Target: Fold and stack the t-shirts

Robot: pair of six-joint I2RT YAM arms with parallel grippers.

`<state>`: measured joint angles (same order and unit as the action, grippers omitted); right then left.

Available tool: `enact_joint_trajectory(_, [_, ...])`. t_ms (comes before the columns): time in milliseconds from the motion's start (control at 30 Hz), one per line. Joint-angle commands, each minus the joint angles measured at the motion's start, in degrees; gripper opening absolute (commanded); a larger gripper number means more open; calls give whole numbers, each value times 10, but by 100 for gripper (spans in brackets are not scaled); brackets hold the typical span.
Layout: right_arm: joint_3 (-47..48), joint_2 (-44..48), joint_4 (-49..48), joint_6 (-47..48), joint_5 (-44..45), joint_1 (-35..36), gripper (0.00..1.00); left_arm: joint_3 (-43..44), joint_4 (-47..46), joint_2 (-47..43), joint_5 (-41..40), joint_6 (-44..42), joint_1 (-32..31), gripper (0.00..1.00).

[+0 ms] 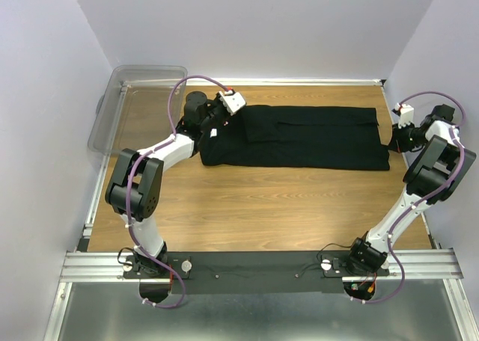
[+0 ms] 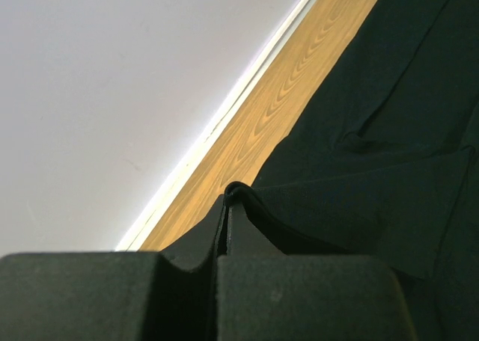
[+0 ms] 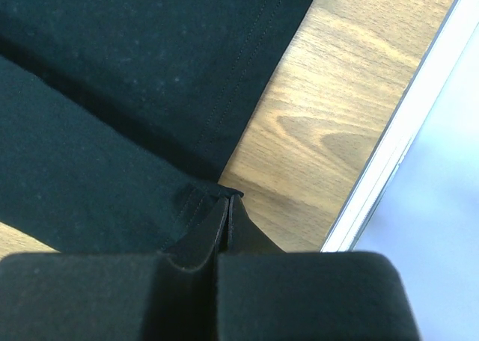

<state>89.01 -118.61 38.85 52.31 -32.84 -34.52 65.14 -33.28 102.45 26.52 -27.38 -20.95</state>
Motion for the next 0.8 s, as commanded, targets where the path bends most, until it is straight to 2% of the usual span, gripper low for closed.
enact_joint_trajectory(0, [22, -15, -14, -9, 3, -4, 4, 17, -2, 7, -10, 6, 6, 0])
enact_joint_trajectory(100, [23, -15, -14, -10, 3, -2, 6, 19, 2, 8, -9, 5, 6, 0])
enact_joint_trajectory(167, [26, -15, -15, -13, 3, 1, 13, 22, 4, 11, -9, 6, 6, 0])
enact_joint_trajectory(200, [27, -15, -17, -21, 1, 1, 21, 22, 4, 12, -8, 5, 6, 0])
enact_joint_trajectory(367, [28, 10, -21, -53, -34, 9, 42, 21, 4, 12, -9, 7, 6, 0])
enact_joint_trajectory(500, [13, 41, -21, -59, -41, 38, 47, 21, 5, 9, -6, 7, 6, 0])
enact_joint_trajectory(767, [-101, 134, -14, -5, -107, 152, 53, 35, 7, 13, 1, 2, 5, 0])
